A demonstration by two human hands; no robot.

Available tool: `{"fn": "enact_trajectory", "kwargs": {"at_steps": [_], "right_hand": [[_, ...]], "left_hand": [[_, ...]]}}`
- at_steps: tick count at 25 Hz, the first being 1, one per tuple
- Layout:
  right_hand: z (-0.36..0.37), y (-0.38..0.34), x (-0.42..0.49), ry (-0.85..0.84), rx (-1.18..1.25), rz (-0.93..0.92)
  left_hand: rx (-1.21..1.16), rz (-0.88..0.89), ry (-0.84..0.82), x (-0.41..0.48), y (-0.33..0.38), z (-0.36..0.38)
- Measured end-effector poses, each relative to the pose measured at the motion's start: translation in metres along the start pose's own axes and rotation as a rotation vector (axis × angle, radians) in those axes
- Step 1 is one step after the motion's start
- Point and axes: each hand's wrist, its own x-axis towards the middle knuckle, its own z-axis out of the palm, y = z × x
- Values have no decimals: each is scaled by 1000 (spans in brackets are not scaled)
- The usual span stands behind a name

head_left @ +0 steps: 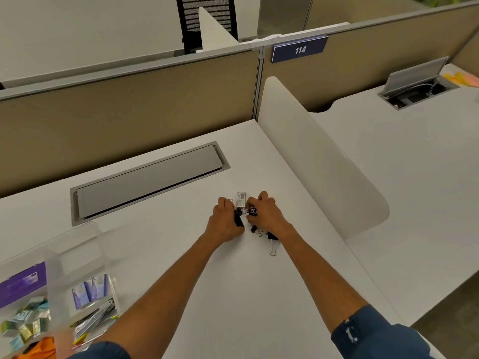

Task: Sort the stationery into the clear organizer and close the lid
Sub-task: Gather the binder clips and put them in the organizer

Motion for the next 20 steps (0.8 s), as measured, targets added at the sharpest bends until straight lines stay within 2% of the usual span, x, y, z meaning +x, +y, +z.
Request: {"fn": "enact_trajectory", "kwargs": {"at_steps": [10, 14, 20], "right_hand": [[7, -6, 2, 18, 122, -44], [6, -8, 2, 69, 457, 94], [8, -15, -5, -2, 875, 214]], "left_hand": [[-225, -56, -32, 6, -4, -6], [-301, -83, -7, 6, -8, -3], [-488, -81, 13, -3, -5, 4]]}}
